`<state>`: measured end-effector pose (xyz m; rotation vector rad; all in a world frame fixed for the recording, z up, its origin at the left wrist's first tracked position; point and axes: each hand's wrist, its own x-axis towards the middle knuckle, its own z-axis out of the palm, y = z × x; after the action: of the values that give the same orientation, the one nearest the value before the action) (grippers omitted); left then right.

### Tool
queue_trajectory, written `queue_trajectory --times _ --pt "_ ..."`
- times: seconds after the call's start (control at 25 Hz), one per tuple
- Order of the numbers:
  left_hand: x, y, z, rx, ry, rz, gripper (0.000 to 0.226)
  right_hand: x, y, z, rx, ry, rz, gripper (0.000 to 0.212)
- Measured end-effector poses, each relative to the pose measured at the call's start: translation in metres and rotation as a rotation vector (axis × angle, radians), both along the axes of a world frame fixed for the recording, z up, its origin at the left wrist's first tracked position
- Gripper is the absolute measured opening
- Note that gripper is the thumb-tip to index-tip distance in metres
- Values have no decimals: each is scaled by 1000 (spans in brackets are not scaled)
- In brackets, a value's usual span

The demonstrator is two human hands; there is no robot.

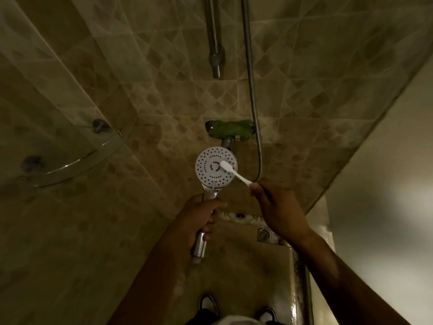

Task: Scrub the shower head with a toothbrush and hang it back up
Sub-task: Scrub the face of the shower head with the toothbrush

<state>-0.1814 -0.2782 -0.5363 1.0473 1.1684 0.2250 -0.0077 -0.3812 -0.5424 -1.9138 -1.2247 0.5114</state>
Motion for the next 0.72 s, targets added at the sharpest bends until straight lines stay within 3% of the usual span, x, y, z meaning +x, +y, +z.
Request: queue_trajectory --times 0.4,0.72 --pt "-34 27 -11 3 -98 177 27 -28 43 -1 43 -15 137 37" --pt "-110 102 -2 39 -161 378 22 -105 153 5 89 70 269 27"
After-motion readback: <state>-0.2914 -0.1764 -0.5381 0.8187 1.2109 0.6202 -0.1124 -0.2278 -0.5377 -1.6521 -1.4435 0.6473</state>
